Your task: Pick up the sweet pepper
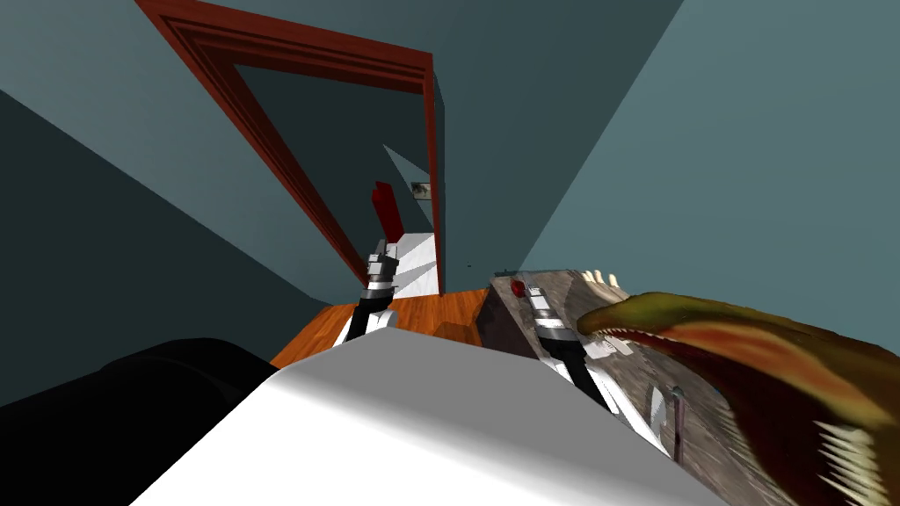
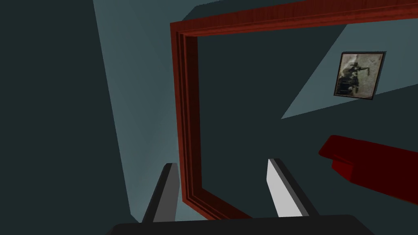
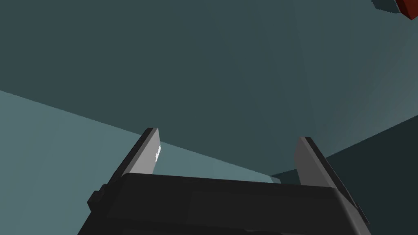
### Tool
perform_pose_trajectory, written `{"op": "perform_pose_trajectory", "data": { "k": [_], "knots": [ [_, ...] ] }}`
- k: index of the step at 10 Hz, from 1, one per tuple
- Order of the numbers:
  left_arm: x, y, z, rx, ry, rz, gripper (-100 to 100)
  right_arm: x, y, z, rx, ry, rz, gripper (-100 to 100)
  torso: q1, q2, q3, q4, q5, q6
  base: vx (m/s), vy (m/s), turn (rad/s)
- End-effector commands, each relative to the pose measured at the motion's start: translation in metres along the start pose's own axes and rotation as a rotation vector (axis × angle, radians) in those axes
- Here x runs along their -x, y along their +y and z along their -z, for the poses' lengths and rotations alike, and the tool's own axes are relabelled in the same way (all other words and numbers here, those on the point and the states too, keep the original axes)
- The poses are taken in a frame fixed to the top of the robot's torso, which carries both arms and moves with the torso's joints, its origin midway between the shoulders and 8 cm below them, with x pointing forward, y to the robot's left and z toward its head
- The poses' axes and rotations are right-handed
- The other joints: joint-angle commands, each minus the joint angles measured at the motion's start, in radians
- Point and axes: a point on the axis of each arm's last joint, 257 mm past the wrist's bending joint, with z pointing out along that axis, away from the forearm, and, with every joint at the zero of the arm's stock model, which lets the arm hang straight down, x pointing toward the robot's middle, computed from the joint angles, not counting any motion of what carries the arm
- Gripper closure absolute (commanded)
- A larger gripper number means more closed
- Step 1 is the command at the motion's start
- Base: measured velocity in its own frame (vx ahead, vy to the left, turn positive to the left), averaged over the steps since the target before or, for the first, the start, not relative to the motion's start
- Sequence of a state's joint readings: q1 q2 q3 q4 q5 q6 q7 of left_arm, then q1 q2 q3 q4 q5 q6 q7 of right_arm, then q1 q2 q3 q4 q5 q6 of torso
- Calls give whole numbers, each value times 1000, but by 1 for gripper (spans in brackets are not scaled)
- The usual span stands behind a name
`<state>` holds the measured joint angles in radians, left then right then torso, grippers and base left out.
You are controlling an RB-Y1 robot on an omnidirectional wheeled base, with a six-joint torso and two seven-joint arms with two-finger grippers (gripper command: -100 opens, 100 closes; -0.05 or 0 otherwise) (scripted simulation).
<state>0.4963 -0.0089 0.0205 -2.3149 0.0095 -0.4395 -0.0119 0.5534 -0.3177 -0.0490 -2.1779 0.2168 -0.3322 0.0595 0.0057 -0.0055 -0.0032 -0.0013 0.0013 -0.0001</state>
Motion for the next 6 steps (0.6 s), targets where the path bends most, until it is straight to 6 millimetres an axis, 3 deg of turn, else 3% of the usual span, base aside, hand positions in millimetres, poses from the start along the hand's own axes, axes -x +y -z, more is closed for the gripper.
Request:
{"op": "perform_pose_trajectory", "data": {
  "k": [1, 6],
  "knots": [
    [0, 0, 0, 0, 0, 0, 0, 0, -16, 5, -37, 46, 136, -100, 0, 0, 0, 0, 0, 0, 81, 91, 46],
    [0, 0, 0, 0, 0, 0, 0, 11, -71, 26, -138, 200, 543, -100, 1, -1, -1, 0, 0, 0, 99, 104, 30]
  ]
}}
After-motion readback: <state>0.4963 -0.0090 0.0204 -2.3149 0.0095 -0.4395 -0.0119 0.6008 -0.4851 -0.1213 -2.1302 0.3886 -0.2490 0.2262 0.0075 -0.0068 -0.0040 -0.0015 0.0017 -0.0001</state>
